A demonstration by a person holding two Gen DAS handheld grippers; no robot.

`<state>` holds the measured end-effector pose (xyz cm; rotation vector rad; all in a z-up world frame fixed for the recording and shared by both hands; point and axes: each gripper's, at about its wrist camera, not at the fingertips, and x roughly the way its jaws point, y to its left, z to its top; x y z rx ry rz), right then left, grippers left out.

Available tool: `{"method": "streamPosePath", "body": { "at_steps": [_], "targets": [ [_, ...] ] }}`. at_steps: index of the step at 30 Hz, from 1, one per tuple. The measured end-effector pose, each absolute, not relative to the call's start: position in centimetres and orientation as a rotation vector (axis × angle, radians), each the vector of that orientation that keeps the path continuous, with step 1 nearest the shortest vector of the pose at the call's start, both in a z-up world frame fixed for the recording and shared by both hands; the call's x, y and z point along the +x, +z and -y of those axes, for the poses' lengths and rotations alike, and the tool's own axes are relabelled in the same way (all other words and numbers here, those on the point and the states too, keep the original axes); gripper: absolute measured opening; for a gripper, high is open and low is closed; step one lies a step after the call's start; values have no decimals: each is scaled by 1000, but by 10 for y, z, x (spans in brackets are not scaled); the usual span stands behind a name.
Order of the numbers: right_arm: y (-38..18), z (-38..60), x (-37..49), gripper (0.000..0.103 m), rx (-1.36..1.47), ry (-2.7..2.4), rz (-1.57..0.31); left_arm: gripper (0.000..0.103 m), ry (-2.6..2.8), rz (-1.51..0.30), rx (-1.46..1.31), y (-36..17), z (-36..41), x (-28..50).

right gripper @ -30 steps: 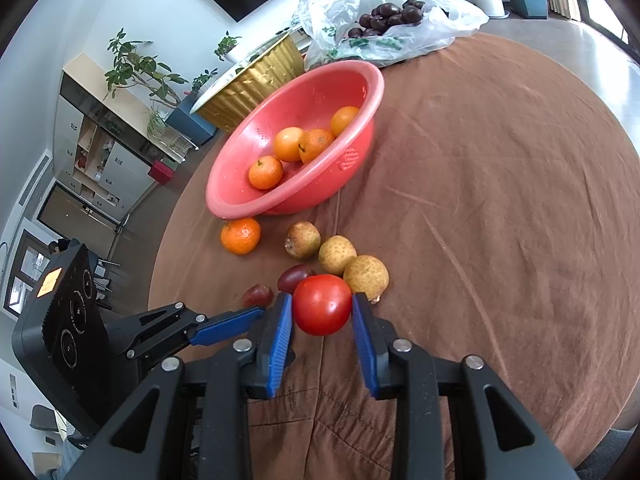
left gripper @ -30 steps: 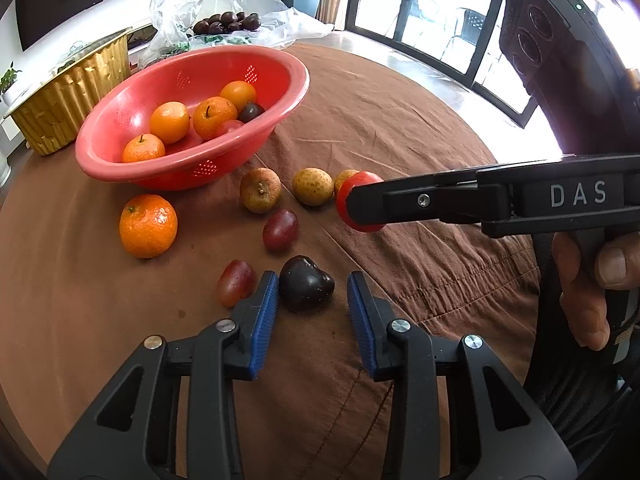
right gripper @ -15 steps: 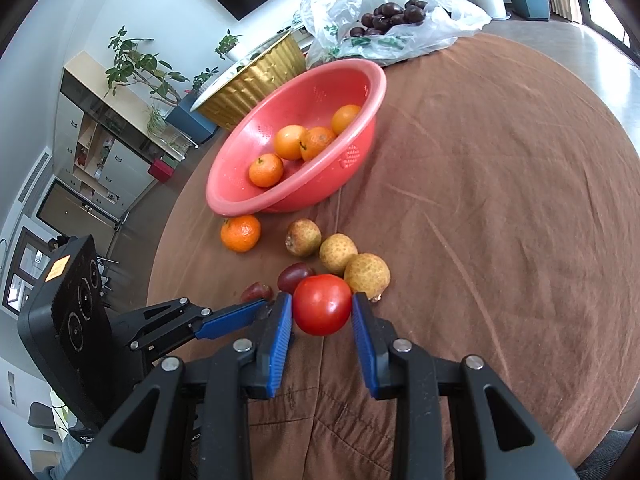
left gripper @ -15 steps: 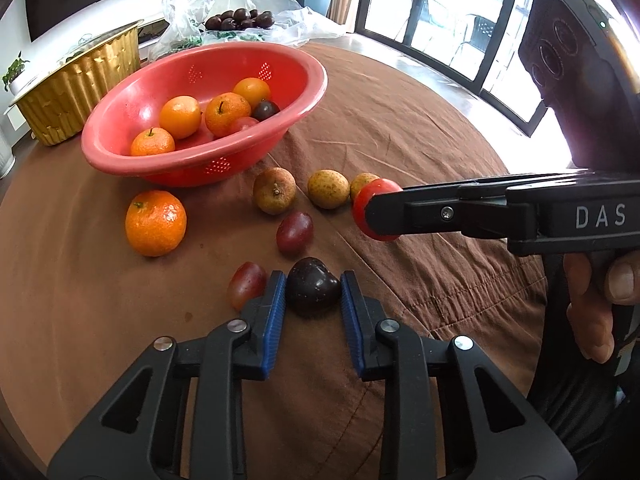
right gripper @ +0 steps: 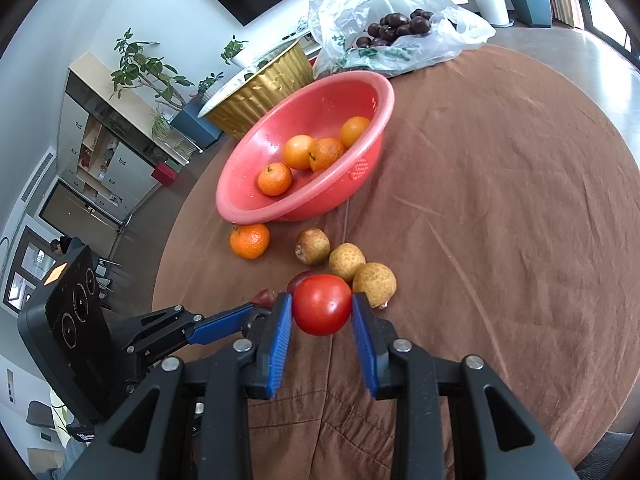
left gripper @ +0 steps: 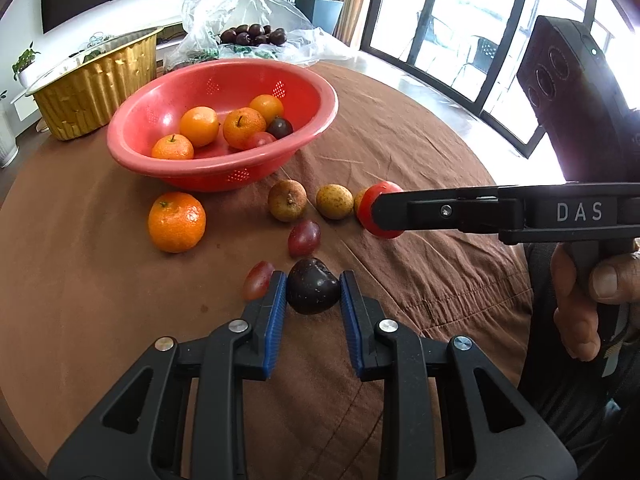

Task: Organize fruits
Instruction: 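Close the left tool on the dark plum while the right tool holds the tomato, then carry the plum in the left tool over the red bowl while the right tool carries the tomato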

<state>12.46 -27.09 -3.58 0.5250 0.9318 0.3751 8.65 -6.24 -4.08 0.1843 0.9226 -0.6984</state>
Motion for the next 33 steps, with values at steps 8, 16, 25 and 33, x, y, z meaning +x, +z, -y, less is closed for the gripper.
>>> {"method": "streamPosePath", "body": {
  "at_steps": [8,16,25,33],
  "targets": [
    [-14,274,128,33,502,379,-887,25,-679,-848,127,1,45,101],
    [17,277,159,33,441,364,-833,25,-629,-813,114,29,42,154],
    [21,268,226,33,388,349,-841,25,-596,-855,153,8,63,201],
    [4,255,274,33,339,329,-901,25,-586,-884,175,-15,74,216]
  ]
}}
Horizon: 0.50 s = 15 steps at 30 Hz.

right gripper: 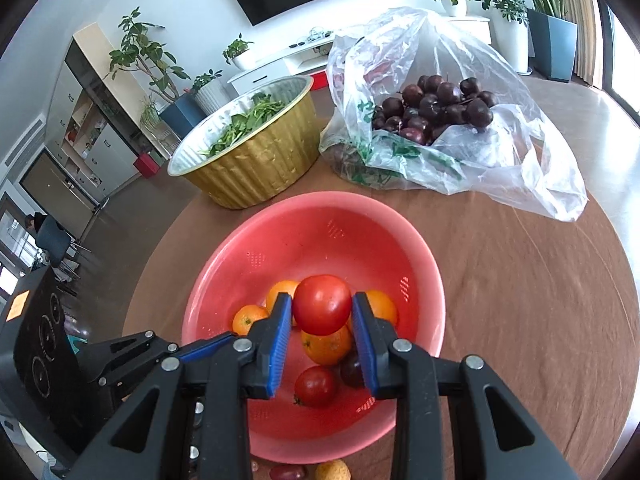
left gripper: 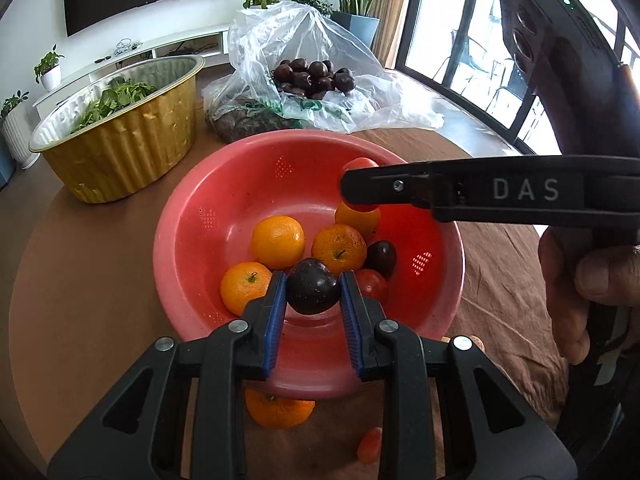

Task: Organize fruits
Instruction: 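Carry the plum in the left tool over the red bowl while the right tool carries the tomato, then open the left tool over the bowl while the right tool releases the tomato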

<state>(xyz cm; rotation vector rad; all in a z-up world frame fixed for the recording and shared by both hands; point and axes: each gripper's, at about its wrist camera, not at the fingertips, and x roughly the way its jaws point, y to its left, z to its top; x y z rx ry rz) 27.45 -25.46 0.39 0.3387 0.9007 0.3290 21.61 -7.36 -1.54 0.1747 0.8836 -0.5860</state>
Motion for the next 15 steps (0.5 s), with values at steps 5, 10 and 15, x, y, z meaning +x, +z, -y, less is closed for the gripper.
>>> {"method": "streamPosePath", "body": {
  "at_steps": [5,10,15],
  "targets": [
    [-6,243,289,33,297,331,-933,25,-584,-891,190,-24,78,223],
    [-10,234,297,33,226,310,-935,25,-579,-890,194,-30,81,226],
    [-11,227,299,33,155,290,-934,25,-561,-884,196,-30,81,228]
  ]
}}
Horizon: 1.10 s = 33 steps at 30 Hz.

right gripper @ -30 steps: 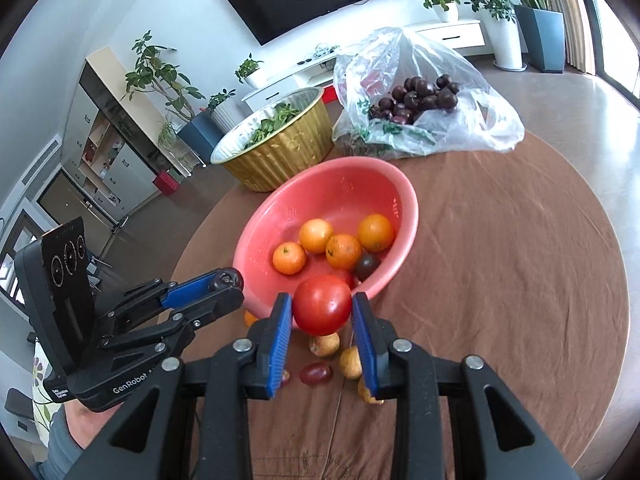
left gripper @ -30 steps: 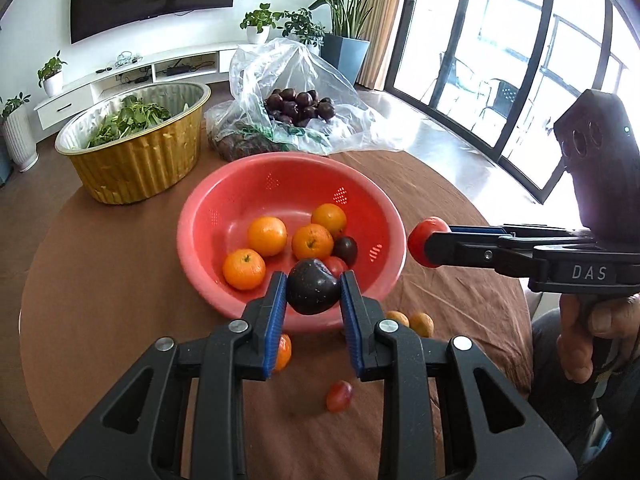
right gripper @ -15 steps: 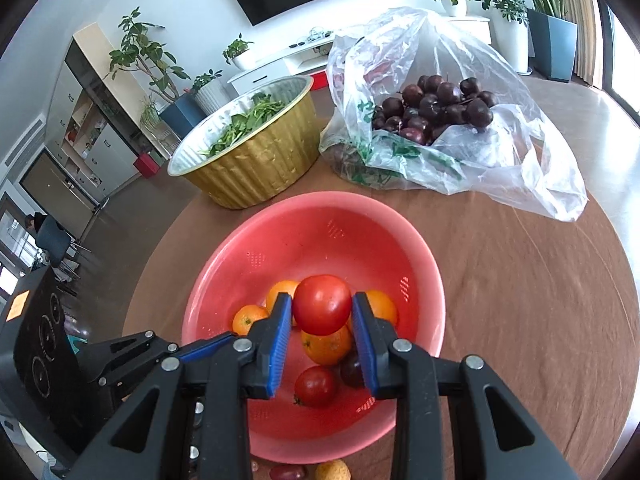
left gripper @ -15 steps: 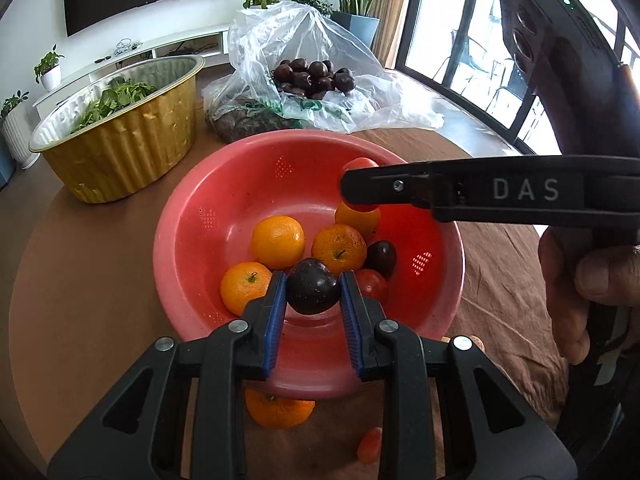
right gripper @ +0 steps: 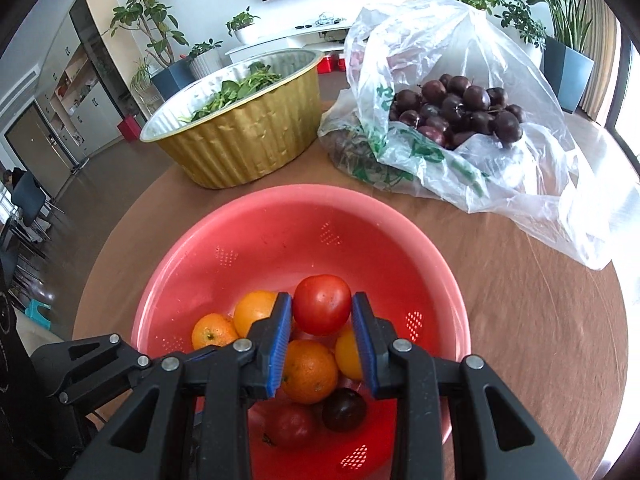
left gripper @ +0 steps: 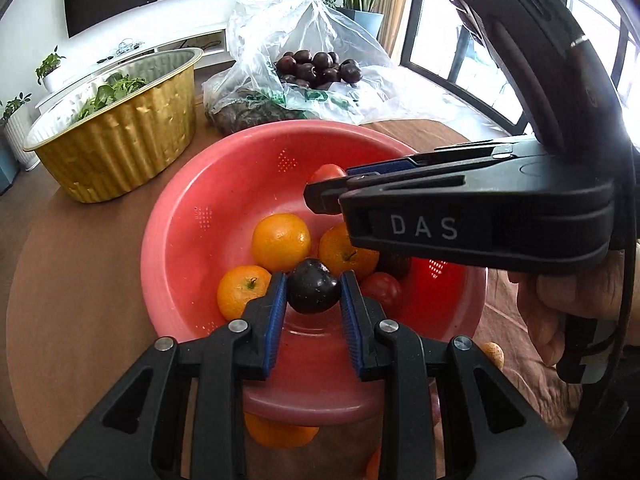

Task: Organize fruits
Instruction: 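Open the left tool over the bowl while the right tool releases the tomato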

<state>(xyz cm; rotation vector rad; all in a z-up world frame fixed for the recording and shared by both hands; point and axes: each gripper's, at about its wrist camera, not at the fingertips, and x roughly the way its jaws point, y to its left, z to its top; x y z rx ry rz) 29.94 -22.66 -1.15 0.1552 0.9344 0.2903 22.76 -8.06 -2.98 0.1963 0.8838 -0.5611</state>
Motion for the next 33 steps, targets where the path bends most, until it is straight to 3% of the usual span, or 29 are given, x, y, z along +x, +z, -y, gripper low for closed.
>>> {"method": "streamPosePath", "body": {
  "at_steps": [16,17,19,20,21,31,33],
  "targets": [
    [-13,220,297,35,95,270,-927,27,-555,-885,199,-29,81,226],
    [-13,220,297,38,97,270,-926,29,-556,-886,199,-29,81,226],
    [-14,220,298,46,98,265,-926,43,-567,-881,196,-29,81,225],
    [-14,222,297,47,108,268,-924,62,-568,-867,200,-27,82,224],
    [-14,222,297,47,110,268,-925,74,-566,-855,202,-25,82,222],
    [6,239,277,47,169,271,-879,75,-561,-837,159,-11,66,207],
    [14,245,268,51,190,273,-857,85,-564,-818,149,-4,59,197]
  ]
}}
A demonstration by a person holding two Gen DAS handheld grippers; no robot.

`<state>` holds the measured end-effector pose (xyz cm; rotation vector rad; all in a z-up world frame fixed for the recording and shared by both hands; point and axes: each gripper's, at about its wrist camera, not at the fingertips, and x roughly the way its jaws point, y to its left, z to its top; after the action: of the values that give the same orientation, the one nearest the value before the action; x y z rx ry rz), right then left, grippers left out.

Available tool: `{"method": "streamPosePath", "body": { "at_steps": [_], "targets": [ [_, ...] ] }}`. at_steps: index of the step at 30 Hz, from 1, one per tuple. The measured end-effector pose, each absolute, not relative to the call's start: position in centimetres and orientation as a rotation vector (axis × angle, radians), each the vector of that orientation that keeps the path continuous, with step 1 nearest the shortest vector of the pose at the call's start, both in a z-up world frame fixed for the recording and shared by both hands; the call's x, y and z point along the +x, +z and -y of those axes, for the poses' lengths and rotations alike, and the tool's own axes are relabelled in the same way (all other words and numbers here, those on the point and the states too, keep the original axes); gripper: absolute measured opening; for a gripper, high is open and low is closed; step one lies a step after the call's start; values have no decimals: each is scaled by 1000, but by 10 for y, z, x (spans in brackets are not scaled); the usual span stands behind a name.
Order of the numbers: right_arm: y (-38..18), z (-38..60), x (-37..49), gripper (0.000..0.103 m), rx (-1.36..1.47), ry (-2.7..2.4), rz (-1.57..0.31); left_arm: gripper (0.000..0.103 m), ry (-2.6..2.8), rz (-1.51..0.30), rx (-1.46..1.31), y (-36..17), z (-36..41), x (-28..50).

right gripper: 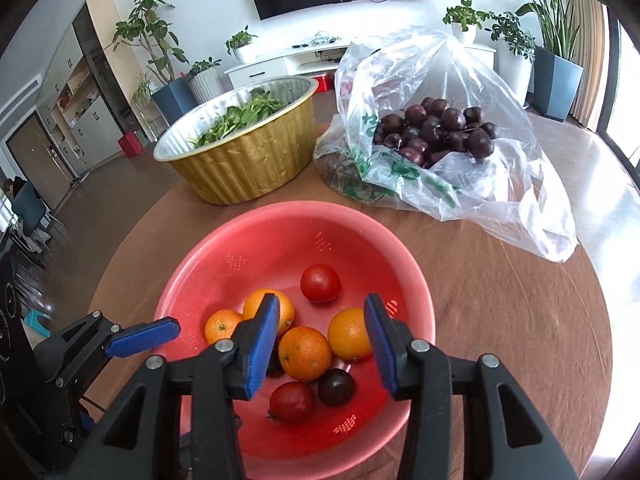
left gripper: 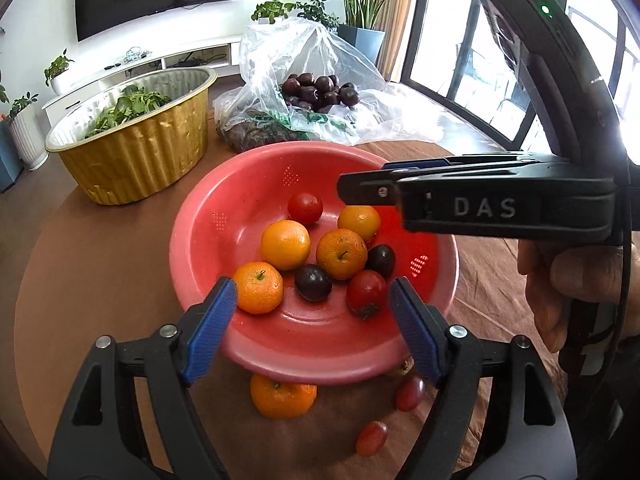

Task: Organize fruits
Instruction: 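Open the left tool over the bowl while the right tool releases the tomato, then close the left tool on a small red plum while the right tool grasps a brown pear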

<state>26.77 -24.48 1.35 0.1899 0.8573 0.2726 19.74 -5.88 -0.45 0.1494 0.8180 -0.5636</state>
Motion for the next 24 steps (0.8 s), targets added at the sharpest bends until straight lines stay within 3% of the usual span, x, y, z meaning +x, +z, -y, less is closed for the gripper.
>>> {"method": "streamPosePath", "body": {
  "at_steps": [7,21,24],
  "targets": [
    [21,267,216,56,246,284,-807,102,-564,-790,152,6,36,157],
    [-16,273,139,56,337,305,-849,102,-647,-900,353,-41,44,104],
    [-23,270,134,56,340,305,-863,98,-669,-919,374,-45,49,106]
  ]
}}
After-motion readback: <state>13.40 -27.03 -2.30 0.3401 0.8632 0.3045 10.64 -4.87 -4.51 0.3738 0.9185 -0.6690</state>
